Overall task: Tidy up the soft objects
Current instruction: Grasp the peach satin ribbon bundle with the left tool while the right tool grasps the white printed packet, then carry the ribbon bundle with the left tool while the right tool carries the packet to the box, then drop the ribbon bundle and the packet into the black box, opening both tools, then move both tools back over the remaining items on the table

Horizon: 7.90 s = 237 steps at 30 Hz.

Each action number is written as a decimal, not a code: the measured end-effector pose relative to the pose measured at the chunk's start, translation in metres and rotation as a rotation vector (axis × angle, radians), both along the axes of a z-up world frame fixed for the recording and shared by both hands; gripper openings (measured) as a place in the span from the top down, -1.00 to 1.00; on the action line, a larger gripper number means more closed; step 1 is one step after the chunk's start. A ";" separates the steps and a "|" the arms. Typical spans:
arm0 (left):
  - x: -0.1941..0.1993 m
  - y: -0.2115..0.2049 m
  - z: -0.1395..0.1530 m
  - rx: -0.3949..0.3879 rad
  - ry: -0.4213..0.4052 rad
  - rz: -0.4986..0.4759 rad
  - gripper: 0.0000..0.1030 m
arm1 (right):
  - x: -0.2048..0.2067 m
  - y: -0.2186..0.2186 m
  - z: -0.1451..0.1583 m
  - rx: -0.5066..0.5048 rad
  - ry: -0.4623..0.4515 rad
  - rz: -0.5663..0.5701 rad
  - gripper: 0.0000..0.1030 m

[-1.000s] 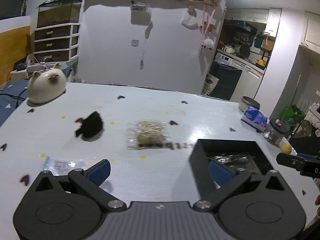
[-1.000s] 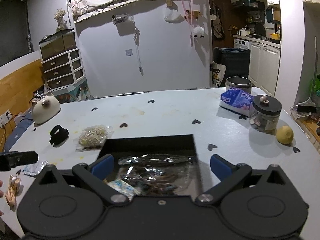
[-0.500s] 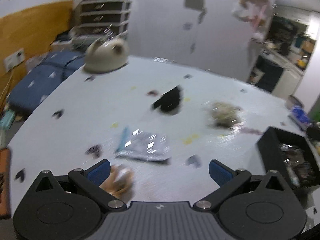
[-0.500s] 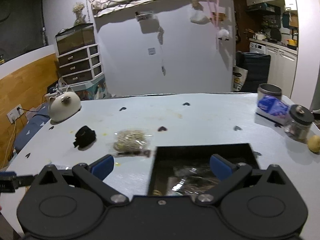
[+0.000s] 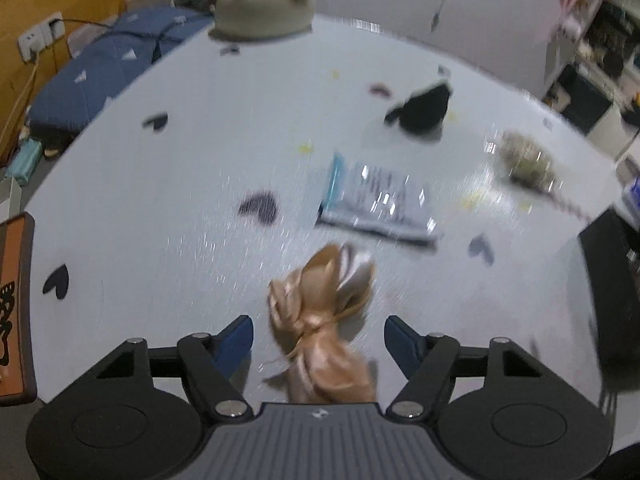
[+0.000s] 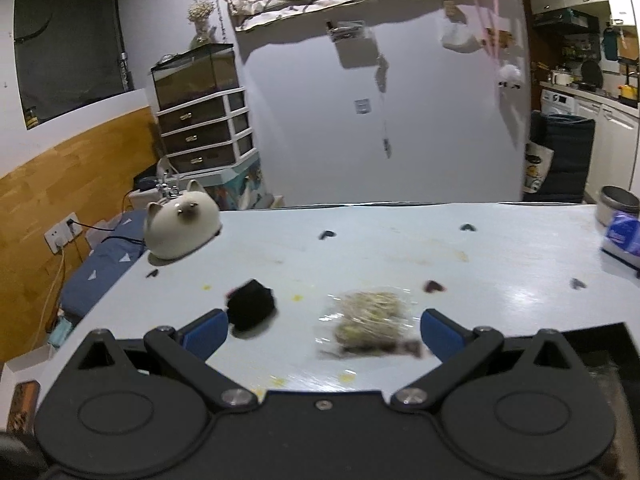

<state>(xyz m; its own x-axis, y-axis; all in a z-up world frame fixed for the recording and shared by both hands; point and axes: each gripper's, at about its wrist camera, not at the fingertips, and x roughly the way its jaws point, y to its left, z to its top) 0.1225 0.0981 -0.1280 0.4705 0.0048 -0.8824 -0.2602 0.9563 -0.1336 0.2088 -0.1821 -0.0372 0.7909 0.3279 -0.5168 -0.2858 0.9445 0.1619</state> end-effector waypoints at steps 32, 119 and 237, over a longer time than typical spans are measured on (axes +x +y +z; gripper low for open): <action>-0.036 0.106 0.021 -0.052 -0.146 0.114 0.53 | 0.037 0.204 -0.112 -0.154 0.380 -0.005 -1.00; 0.122 -0.332 0.005 -0.819 -0.118 -0.245 -0.11 | -0.036 -0.269 0.032 -0.113 0.120 -0.240 -0.47; 0.058 -0.154 0.086 0.020 -0.436 -0.274 -1.00 | -0.053 -0.167 0.005 -0.061 -0.026 -0.203 -1.00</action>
